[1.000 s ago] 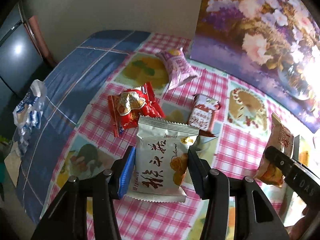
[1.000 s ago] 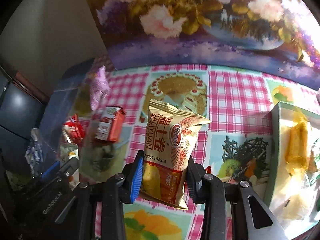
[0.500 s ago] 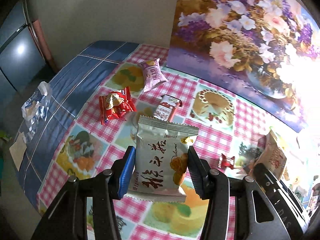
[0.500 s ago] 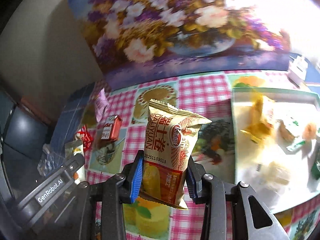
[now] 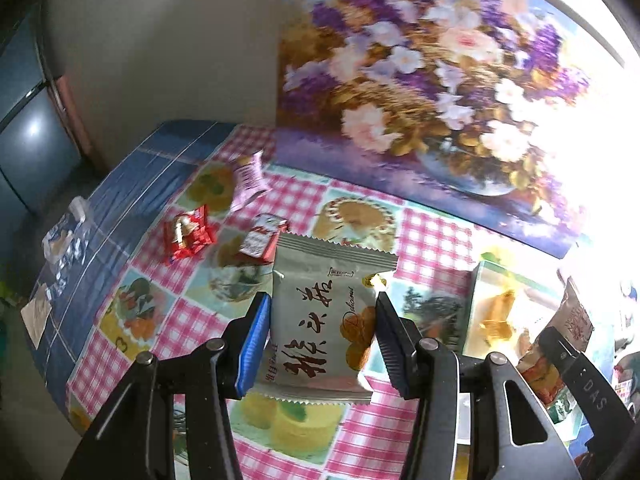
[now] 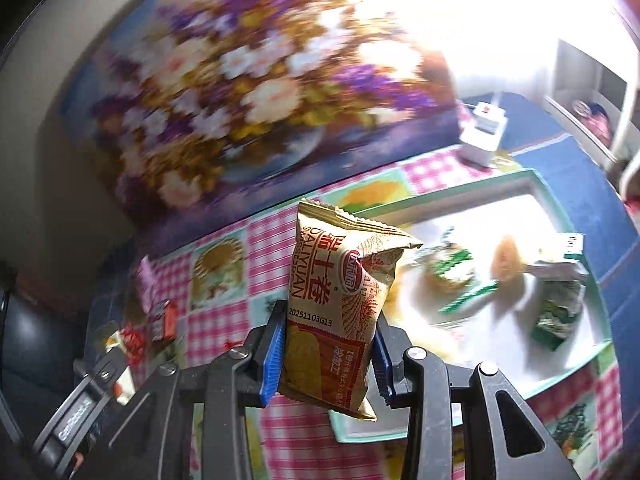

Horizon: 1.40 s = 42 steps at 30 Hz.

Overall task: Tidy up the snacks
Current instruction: 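Carry the orange bag with the right tool while the left tool carries the cracker pack over the tray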

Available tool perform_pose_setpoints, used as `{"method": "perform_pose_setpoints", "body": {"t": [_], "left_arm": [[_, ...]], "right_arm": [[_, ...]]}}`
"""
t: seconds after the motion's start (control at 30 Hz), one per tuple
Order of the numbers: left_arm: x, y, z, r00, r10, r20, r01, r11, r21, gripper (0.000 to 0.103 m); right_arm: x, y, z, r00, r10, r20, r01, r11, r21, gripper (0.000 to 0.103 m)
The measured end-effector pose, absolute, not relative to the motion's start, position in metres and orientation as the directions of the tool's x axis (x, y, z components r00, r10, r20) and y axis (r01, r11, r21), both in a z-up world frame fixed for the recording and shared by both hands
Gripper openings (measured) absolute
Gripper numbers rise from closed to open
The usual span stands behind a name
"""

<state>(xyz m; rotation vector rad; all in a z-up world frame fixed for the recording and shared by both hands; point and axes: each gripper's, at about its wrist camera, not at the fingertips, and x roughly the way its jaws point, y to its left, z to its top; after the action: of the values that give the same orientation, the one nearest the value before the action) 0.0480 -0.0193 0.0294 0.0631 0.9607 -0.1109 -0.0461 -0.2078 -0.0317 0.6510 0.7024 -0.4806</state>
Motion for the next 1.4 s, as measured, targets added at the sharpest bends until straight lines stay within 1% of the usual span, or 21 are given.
{"method": "perform_pose_setpoints", "body": {"t": [0.3, 0.5, 0.77, 0.9, 1.23, 1.4], "left_arm": [[0.036, -0.087, 0.036, 0.58, -0.126, -0.805, 0.244, 0.969, 0.025, 0.053], [0.026, -0.119, 0.039, 0.587, -0.16, -0.794, 0.314, 0.948, 0.041, 0.053], [0.018, -0.141, 0.037, 0.567, -0.19, -0.802, 0.357, 0.934, 0.031, 0.053], [0.016, -0.154, 0.035, 0.565, -0.202, -0.8, 0.376, 0.926, 0.031, 0.053], [0.009, -0.189, 0.014, 0.534, -0.223, -0.816, 0.451, 0.891, 0.051, 0.053], [0.009, -0.195, 0.002, 0.516, -0.214, -0.829, 0.461, 0.885, 0.059, 0.053]], "right_arm": [[-0.088, -0.269, -0.04, 0.626, -0.27, -0.731, 0.704, 0.599, 0.382, 0.04], [-0.114, -0.301, -0.05, 0.606, -0.295, -0.738, 0.749, 0.525, 0.405, 0.04], [-0.134, -0.328, -0.062, 0.592, -0.291, -0.752, 0.773, 0.471, 0.426, 0.04], [-0.138, -0.336, -0.07, 0.593, -0.266, -0.76, 0.774, 0.449, 0.447, 0.04], [-0.132, -0.34, -0.086, 0.571, -0.222, -0.79, 0.779, 0.449, 0.437, 0.04], [-0.13, -0.341, -0.089, 0.566, -0.212, -0.797, 0.78, 0.451, 0.434, 0.041]]}}
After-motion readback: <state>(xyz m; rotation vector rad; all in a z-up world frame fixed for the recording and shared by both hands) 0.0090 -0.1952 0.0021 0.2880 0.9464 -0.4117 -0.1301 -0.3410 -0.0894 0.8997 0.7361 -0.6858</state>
